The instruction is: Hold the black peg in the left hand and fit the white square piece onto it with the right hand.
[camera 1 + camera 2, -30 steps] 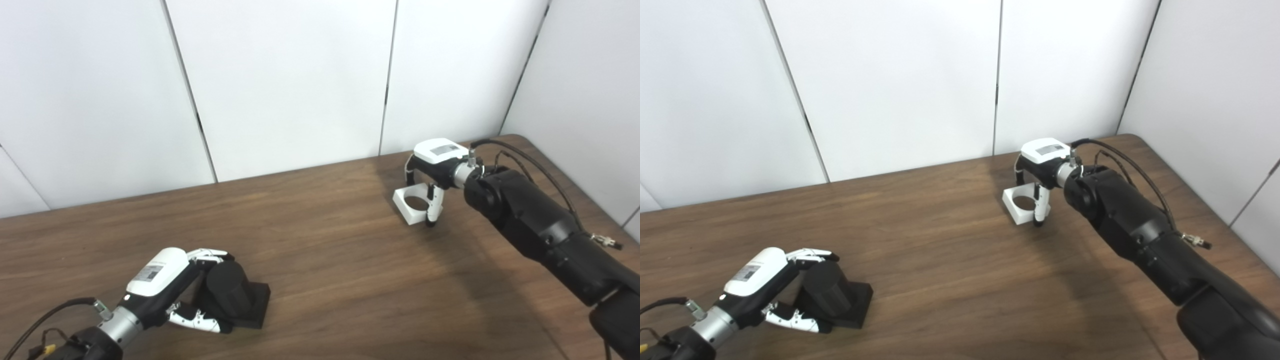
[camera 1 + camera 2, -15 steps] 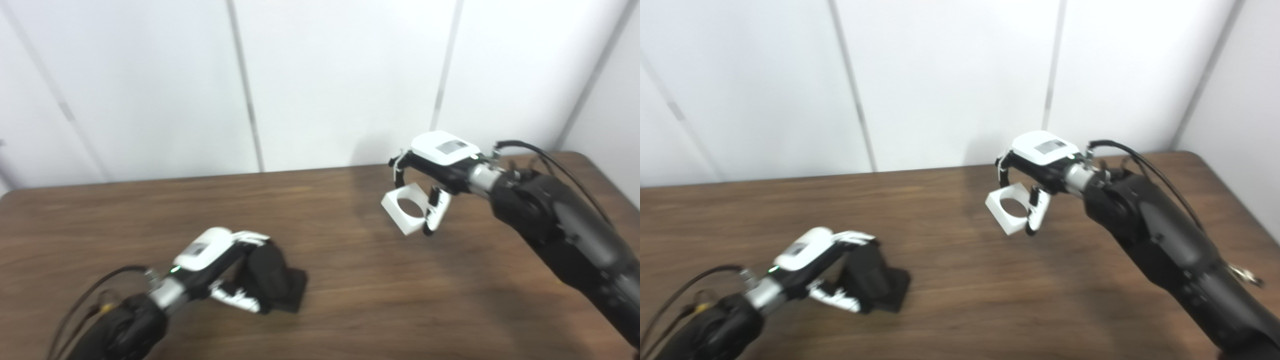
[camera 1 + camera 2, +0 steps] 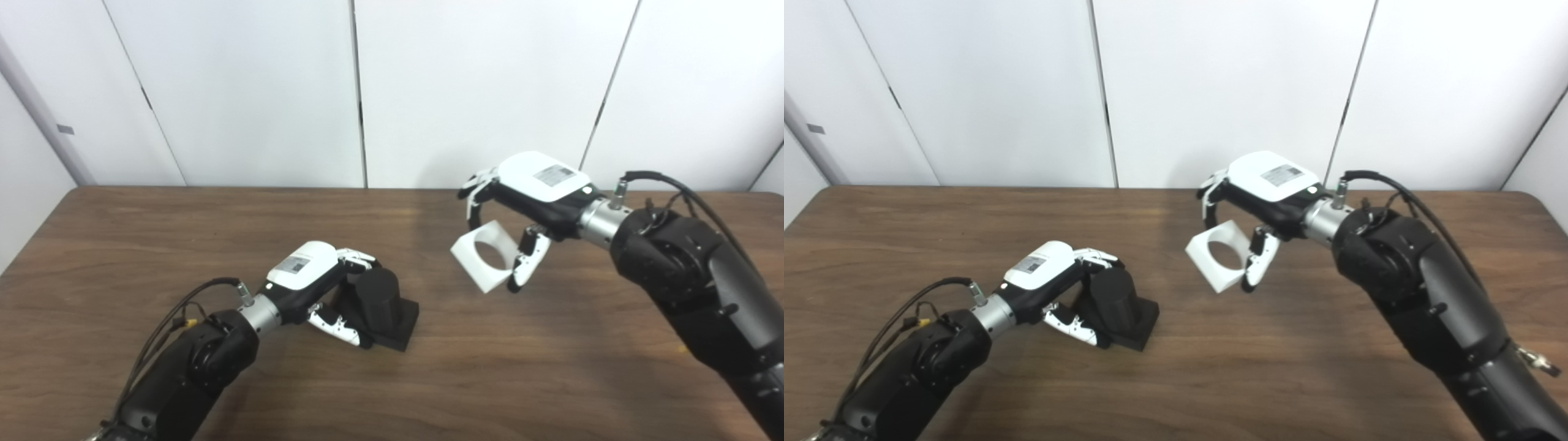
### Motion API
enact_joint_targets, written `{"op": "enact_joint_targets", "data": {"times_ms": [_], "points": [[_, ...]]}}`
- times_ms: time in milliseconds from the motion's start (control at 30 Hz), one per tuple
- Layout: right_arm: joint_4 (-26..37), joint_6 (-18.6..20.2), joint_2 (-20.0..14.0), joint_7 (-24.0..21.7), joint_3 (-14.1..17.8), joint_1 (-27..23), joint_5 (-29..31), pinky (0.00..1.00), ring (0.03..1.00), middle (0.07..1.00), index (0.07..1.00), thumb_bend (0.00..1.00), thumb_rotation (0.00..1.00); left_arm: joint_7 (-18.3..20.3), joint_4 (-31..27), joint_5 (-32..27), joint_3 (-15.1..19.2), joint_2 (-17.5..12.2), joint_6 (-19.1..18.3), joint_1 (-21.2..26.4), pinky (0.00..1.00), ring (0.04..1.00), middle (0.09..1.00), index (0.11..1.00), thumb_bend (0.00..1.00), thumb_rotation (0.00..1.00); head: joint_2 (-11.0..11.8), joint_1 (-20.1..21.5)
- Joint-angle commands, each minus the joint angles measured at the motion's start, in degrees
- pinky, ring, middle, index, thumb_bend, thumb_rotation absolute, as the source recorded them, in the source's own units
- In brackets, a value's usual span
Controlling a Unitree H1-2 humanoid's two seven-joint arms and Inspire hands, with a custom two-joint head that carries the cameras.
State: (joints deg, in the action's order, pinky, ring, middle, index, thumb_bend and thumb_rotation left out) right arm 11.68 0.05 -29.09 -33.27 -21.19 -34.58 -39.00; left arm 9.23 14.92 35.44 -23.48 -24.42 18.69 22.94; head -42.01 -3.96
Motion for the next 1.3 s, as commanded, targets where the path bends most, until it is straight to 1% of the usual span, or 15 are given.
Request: {"op": "enact_joint_targets", "data": {"times_ms": [0,133,367,500,667,800,867,1033,1267], "points": [[2.4,-0.6,0.7,-0.3,0.6,-3.8,0.6,0.88,0.878,0.819,0.481,0.52,0.14,2.7,2.2,2.4,-2.3,0.0,-0.7,-0.7,0.73,0.834,0.814,0.485,0.52,0.07,0.0,0.0],[3.2,-0.7,2.6,-1.3,0.4,-4.6,0.8,0.88,0.874,0.817,0.481,0.52,0.14,3.1,1.9,4.5,-3.6,-0.1,-1.1,-0.2,0.74,0.836,0.816,0.485,0.52,0.07,-0.2,-0.4],[3.4,-1.0,6.0,-3.1,-1.1,-6.3,0.4,0.87,0.875,0.816,0.481,0.52,0.14,3.9,1.6,5.2,-4.8,0.3,-2.1,0.1,0.76,0.833,0.812,0.485,0.52,0.07,-0.3,-0.8],[2.7,-1.3,7.8,-3.2,-2.1,-7.1,-0.3,0.86,0.875,0.814,0.481,0.52,0.14,4.9,1.3,5.2,-5.7,0.3,-2.7,0.4,0.77,0.839,0.819,0.486,0.52,0.07,-0.3,-1.2],[1.5,-1.3,9.9,-3.7,-3.5,-8.2,-1.2,0.86,0.876,0.818,0.481,0.52,0.14,4.3,1.5,5.2,-6.3,0.4,-3.0,0.4,0.76,0.836,0.815,0.485,0.52,0.07,-0.5,-1.5],[0.3,-1.4,11.2,-4.0,-4.4,-8.6,-1.4,0.88,0.886,0.827,0.482,0.52,0.14,3.9,1.6,6.0,-6.8,0.4,-3.0,0.5,0.77,0.837,0.815,0.486,0.52,0.07,-0.5,-1.6],[-0.4,-1.7,11.8,-3.8,-5.0,-8.7,-1.6,0.89,0.887,0.827,0.481,0.52,0.14,4.0,1.6,6.2,-7.0,0.4,-3.0,0.5,0.77,0.835,0.814,0.486,0.52,0.07,-0.5,-1.7],[-2.6,-2.8,12.6,-3.0,-6.1,-8.6,-2.5,0.87,0.878,0.826,0.482,0.52,0.14,4.1,1.4,6.1,-7.1,0.5,-3.1,0.5,0.78,0.838,0.817,0.486,0.52,0.07,-0.5,-1.9],[-4.7,-3.5,12.9,-2.6,-6.4,-8.5,-3.0,0.88,0.88,0.828,0.482,0.52,0.14,4.1,0.6,6.0,-7.1,0.5,-3.2,0.5,0.78,0.841,0.82,0.485,0.52,0.07,-0.6,-1.9]]}}
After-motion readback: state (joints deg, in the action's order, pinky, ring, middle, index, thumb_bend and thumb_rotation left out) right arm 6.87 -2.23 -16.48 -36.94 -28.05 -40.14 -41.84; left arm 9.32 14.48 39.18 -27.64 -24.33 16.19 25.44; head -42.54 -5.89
